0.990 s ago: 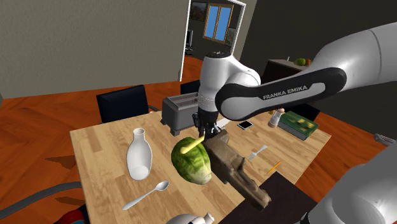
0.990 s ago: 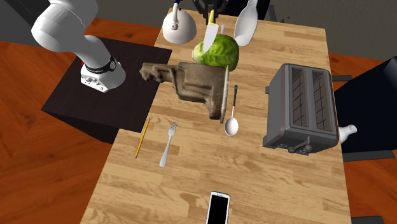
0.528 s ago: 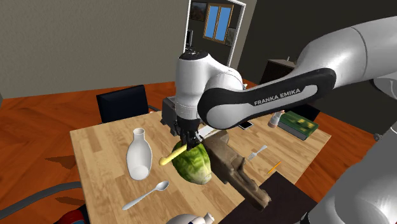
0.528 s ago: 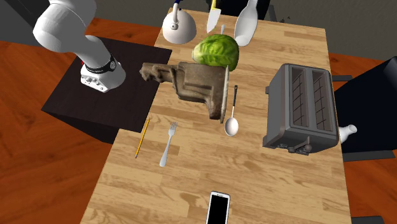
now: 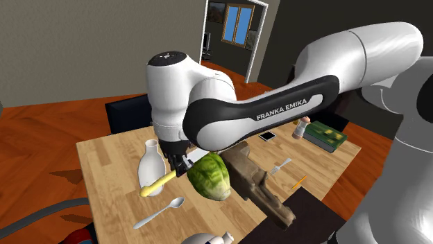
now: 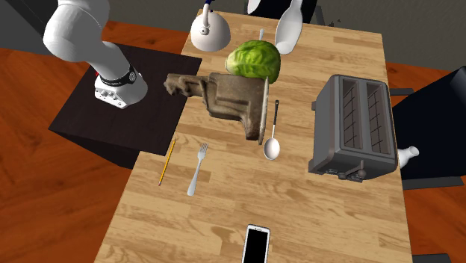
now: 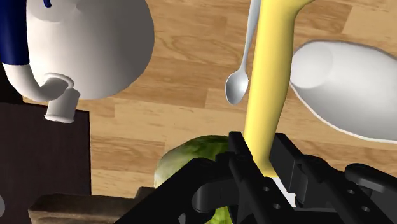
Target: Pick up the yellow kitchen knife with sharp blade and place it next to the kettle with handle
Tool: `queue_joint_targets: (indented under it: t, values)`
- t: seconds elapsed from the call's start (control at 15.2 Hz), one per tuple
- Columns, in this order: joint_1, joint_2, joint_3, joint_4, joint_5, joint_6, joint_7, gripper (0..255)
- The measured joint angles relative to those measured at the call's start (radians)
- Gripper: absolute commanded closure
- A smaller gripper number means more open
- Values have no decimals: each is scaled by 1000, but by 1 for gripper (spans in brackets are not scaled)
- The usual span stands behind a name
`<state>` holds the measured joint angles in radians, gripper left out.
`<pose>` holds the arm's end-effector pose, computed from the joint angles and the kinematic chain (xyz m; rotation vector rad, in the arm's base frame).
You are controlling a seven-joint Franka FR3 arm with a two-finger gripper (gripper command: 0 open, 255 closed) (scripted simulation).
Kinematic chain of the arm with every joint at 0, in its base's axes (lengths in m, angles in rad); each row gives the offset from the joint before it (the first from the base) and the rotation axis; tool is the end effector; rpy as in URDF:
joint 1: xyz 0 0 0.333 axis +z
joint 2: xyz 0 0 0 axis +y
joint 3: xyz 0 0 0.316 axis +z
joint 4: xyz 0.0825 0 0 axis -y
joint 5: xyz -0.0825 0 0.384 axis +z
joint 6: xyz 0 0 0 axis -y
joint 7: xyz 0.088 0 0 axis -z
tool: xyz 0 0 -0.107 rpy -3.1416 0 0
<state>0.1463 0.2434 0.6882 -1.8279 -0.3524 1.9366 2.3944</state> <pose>0.4392 0.4154 0.4217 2.3168 -2.0107 0.2656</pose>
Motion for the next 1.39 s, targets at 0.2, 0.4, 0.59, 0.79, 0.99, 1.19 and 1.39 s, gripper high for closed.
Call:
queue_joint_targets:
  t: [0.2, 0.4, 0.59, 0.79, 0.99, 1.19, 1.39]
  values:
    - [81, 108, 1, 134, -58, -64, 72, 255]
    - [168, 214, -7, 274, -109, -128, 125, 255]
    - [268, 322, -22, 437, -153, -202, 165, 255]
    - [303, 365, -31, 471, -172, -203, 187, 255]
    - [303, 380, -36, 450, -181, -171, 198, 255]
    - [300, 387, -40, 424, -188, -141, 209, 255]
    - [299, 403, -46, 405, -198, -110, 218, 255]
